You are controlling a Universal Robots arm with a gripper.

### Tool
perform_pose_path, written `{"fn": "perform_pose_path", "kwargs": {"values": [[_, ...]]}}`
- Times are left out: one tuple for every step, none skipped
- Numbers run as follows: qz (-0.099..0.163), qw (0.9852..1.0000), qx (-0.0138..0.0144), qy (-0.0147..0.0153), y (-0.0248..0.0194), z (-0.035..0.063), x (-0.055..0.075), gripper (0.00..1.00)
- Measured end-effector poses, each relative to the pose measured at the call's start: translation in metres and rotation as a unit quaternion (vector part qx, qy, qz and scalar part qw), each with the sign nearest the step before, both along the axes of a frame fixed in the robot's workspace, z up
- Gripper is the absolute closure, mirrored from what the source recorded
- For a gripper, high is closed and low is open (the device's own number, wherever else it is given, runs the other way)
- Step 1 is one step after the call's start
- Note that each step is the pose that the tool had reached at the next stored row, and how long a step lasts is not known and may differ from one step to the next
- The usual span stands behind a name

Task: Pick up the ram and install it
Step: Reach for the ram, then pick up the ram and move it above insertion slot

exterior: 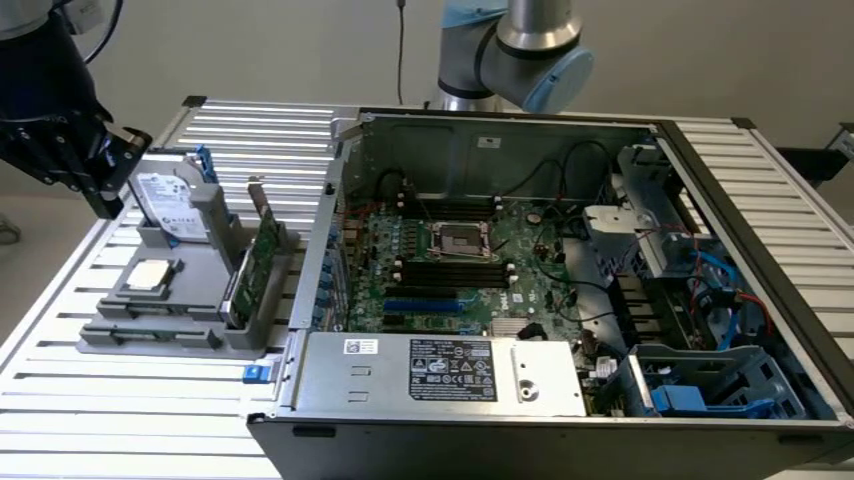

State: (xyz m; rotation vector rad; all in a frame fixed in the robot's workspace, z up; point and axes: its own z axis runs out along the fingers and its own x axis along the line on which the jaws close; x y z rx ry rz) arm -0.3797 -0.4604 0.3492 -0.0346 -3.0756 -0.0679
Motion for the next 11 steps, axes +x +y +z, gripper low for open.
{"fn": "perform_pose_path", "kwargs": {"values": [[0.000,1.0000,0.0000,0.0000,0.0000,0.0000,0.0000,0.89],[0.000,1.0000,0.0000,0.0000,0.0000,0.0000,0.0000,0.89],[0.000,1.0000,0.0000,0.0000,0.0000,0.0000,0.0000,0.89],[0.000,1.0000,0.0000,0.0000,0.0000,0.0000,0.0000,0.89],[0.000,1.0000,0.0000,0.0000,0.0000,0.0000,0.0000,0.89],[0.000,1.0000,0.0000,0.0000,0.0000,0.0000,0.0000,0.89],[0.000,1.0000,0.0000,0.0000,0.0000,0.0000,-0.0001,0.89],[0.000,1.0000,0.0000,0.0000,0.0000,0.0000,0.0000,0.89],[0.000,1.0000,0.0000,0.0000,0.0000,0.0000,0.0000,0.89],[0.000,1.0000,0.0000,0.0000,0.0000,0.0000,0.0000,0.89],[0.000,1.0000,0.0000,0.0000,0.0000,0.0000,0.0000,0.89]]}}
